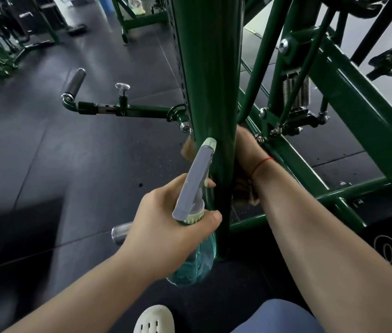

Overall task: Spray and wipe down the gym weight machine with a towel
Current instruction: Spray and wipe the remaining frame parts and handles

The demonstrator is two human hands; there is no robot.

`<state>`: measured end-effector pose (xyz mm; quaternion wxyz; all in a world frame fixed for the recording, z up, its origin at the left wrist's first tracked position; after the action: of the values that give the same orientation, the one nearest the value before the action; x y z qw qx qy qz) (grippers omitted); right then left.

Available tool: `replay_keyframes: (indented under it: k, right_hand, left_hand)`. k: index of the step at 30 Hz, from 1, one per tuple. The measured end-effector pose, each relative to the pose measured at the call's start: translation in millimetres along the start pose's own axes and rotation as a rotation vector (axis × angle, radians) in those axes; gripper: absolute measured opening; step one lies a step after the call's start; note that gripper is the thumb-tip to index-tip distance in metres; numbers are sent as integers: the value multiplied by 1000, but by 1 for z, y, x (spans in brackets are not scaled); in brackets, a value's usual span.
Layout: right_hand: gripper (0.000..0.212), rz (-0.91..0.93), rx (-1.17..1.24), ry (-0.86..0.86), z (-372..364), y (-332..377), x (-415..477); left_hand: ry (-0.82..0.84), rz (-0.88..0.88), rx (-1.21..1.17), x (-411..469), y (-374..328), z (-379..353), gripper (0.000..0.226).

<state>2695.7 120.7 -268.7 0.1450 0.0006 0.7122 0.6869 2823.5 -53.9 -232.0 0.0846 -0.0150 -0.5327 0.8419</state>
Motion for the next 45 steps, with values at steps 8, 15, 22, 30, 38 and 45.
replay_keyframes:
  k: [8, 15, 22, 30, 38, 45]
  right_hand:
    - [32, 200, 245, 34, -5, 81, 6]
    - [39, -48, 390, -68, 1, -1, -15]
    - [40, -179, 213, -235, 6, -92, -31]
    - [48, -92, 351, -740, -34, -121, -101]
    - [63, -394, 501, -798, -53, -182, -103]
    - [58, -581, 632, -690, -32, -195, -98]
  left_hand:
    - [-7, -19, -14, 1, -2, 1, 24]
    - [-1, -2, -13, -1, -3, 0, 26]
    - [-18, 9, -43, 0, 2, -1, 20]
    - [0, -38, -25, 2, 7, 3, 11]
    - [148, -27, 7, 7, -2, 18, 16]
    - [223, -66, 125, 11, 1, 23, 29]
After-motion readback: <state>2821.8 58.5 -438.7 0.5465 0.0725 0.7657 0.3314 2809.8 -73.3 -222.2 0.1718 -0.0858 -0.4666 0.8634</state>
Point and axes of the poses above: each hand's wrist, its own x-axis towards the middle knuckle, its own z-axis out of the back of the hand, y = z × x, the point moved 2 cm from there along x, towards the middle knuckle, and after that the axes turned 8 degrees about -y, right-handed, at the moved point
